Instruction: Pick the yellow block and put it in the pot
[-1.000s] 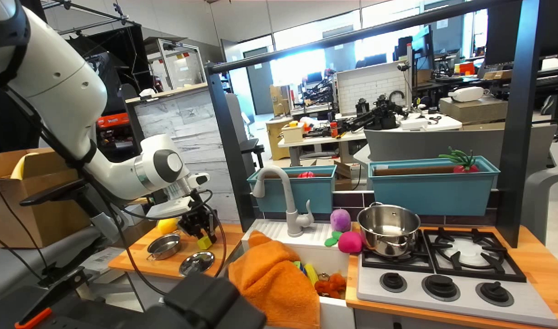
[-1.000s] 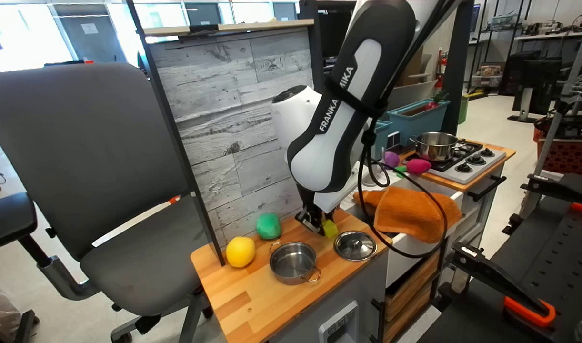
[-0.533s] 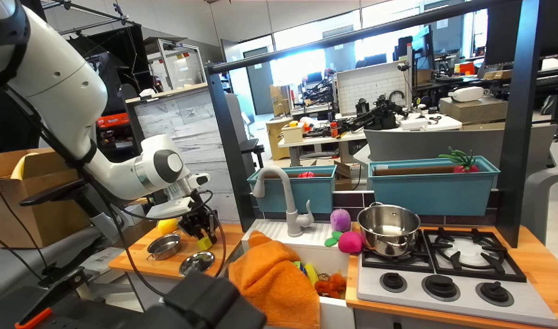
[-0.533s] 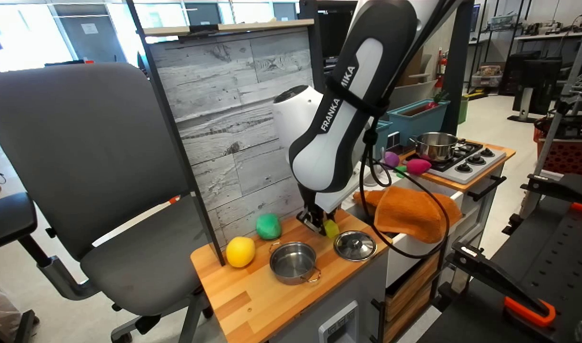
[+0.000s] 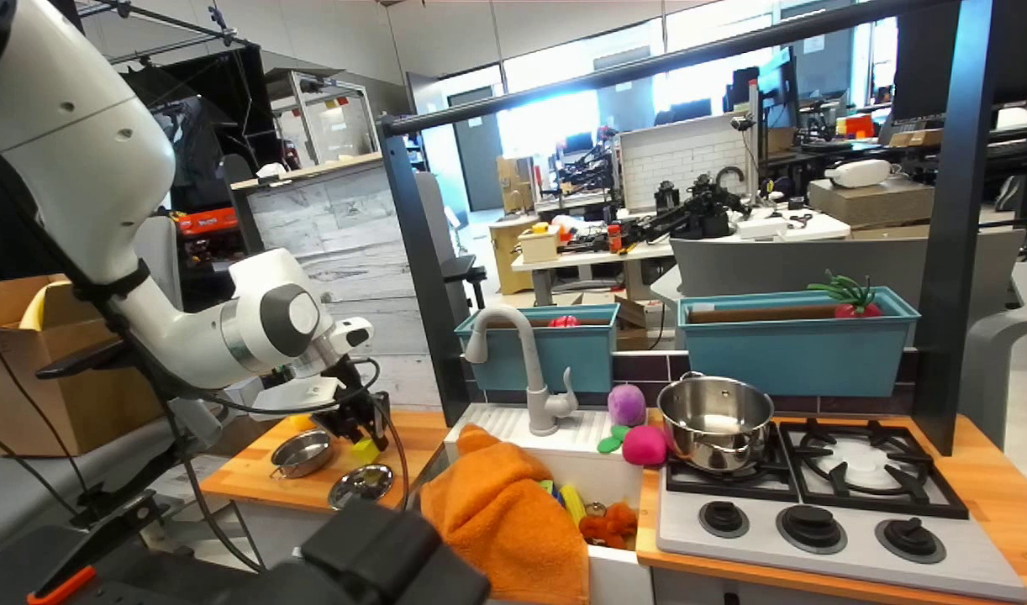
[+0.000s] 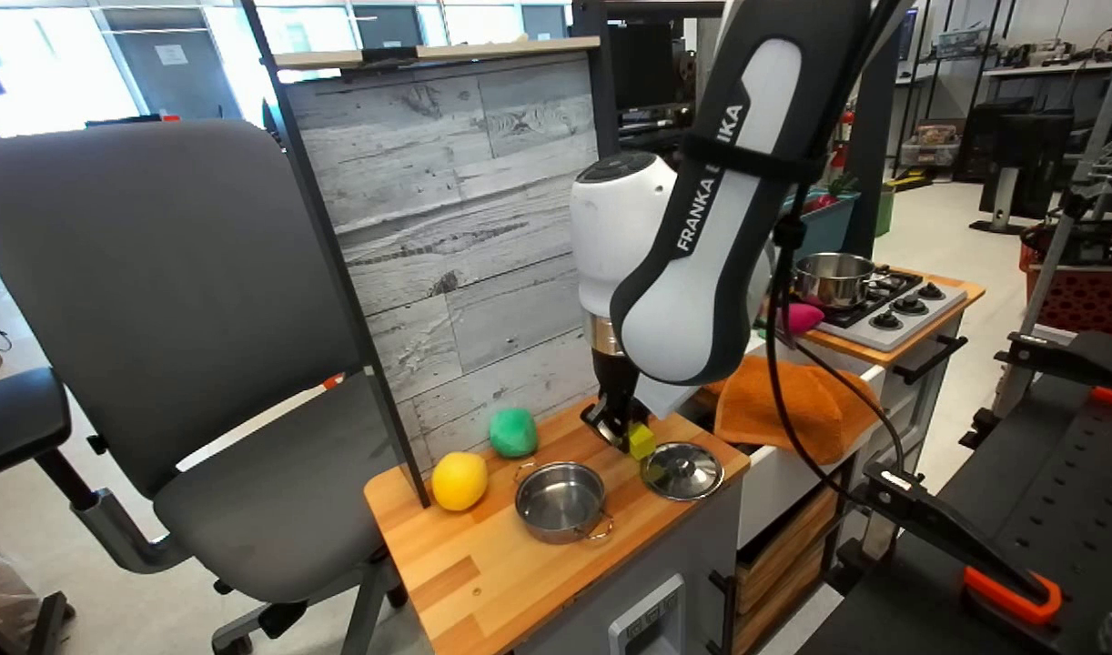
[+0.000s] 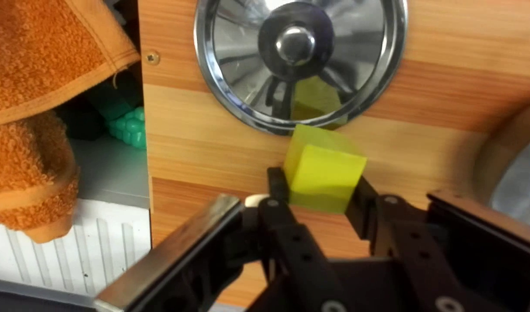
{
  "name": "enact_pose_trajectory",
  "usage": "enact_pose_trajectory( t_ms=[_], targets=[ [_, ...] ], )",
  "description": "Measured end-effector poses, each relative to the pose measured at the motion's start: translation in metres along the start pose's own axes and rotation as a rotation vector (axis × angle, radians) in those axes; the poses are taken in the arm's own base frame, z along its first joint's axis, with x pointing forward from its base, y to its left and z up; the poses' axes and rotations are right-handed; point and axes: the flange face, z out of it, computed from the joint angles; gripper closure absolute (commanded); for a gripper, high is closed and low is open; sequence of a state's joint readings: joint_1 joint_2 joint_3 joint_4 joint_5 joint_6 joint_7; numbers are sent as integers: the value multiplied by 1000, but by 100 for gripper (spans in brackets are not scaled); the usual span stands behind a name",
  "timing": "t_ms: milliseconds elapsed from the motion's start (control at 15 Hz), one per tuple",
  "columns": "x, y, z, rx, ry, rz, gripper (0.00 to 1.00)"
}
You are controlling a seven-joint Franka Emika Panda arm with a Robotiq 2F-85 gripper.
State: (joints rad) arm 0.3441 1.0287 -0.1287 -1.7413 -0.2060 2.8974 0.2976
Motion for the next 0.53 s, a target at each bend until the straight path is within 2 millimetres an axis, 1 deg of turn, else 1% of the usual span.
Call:
enact_pose_trajectory(
  t_ms=[267, 400, 533],
  targets=[
    [-14, 5, -21, 47, 110, 17, 89],
    [-14, 7, -32, 60, 141, 25, 89],
    [-7, 8, -45, 64, 162, 21, 89]
  ],
)
